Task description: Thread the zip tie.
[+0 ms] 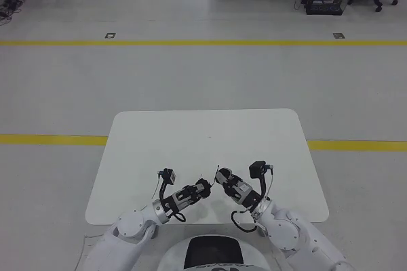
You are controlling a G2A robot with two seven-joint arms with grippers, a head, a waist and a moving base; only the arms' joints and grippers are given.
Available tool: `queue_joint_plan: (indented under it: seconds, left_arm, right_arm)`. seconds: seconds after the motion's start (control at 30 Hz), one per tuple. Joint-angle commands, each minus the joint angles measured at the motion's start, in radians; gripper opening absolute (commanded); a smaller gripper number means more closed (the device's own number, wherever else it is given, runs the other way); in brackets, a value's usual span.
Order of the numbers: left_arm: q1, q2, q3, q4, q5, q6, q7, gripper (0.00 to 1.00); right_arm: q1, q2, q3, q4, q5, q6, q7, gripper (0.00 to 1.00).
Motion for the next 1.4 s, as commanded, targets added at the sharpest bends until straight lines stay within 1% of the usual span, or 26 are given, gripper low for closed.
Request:
queue_joint_plan:
  seconds: [0.0,0.87,1.13,1.37]
  left_arm:
    - [0.000,0.000,0.000,0.000,0.000,0.000,0.000,0.00]
    - [0.000,0.000,0.000,0.000,0.000,0.000,0.000,0.00]
    - [0.000,0.000,0.000,0.000,0.000,0.000,0.000,0.00]
    - [0.000,0.000,0.000,0.000,0.000,0.000,0.000,0.00]
  right_arm:
    - [0.001,0.001,-0.001,0.000,0.000,0.000,-0.001,0.00]
    - [0.006,0.007,-0.019,0.002,0.006,0.000,-0.006,0.00]
    - [0.008,0.010,-0.030,-0.005,0.010,0.000,-0.022,0.00]
    - [0.020,0.011,-0.051,0.007,0.012,0.000,-0.001,0.00]
